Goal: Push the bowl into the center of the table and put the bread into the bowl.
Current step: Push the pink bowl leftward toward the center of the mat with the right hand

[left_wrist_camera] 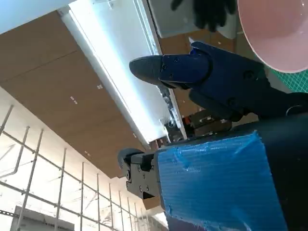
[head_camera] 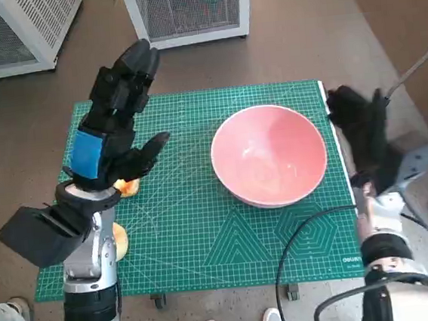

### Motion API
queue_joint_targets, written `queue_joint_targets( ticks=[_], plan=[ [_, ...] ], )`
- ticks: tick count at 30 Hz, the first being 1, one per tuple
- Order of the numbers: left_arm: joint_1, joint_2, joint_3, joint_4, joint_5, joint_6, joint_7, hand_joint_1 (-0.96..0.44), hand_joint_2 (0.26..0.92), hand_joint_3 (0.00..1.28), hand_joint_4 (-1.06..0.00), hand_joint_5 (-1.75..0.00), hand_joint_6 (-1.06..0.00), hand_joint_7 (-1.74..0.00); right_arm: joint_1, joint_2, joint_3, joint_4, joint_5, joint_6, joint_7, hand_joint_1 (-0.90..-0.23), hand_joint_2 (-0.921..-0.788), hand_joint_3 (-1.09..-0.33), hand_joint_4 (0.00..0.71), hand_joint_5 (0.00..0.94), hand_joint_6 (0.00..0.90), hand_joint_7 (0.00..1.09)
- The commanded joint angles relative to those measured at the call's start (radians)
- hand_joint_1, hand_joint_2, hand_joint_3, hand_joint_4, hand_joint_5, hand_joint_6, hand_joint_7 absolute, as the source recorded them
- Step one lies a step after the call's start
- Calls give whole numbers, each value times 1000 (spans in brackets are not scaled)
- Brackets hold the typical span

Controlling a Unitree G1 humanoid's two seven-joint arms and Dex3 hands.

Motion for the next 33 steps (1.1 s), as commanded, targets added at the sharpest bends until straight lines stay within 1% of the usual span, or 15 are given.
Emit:
queue_joint_targets(
  ticks=[1, 8, 12, 20, 31, 33],
  plan=[
    [10, 13, 8, -16, -9, 2, -4, -667, 921, 314, -211, -2, -71, -450, 10, 36, 4, 22, -15, 59, -27, -627, -921, -748, 191, 2, 224, 171],
    [18, 18, 11, -32, -3, 9, 5, -664, 921, 311, -212, -2, -72, -450, -5, 76, 16, 22, -26, 91, -45, -612, -921, -759, 197, 4, 232, 160],
    [24, 17, 12, -40, -4, 16, 9, -659, 921, 311, -212, -2, -72, -449, -18, 102, 13, 22, -26, 106, -46, -598, -921, -771, 198, 3, 236, 156],
    [41, 20, 14, -52, 17, 7, 27, -669, 921, 314, -215, -3, -77, -447, -48, 152, 5, 24, -17, 135, -40, -596, -921, -784, 200, 3, 243, 151],
    [56, 28, 22, -57, 11, -6, 29, -676, 921, 316, -224, -6, -85, -438, -86, 197, -2, 30, -18, 170, -43, -590, -921, -786, 194, 0, 247, 145],
    [61, 28, 22, -63, 15, -5, 32, -679, 921, 316, -224, -5, -87, -436, -91, 206, -6, 31, -14, 175, -40, -592, -921, -785, 194, 0, 253, 146]
  ],
)
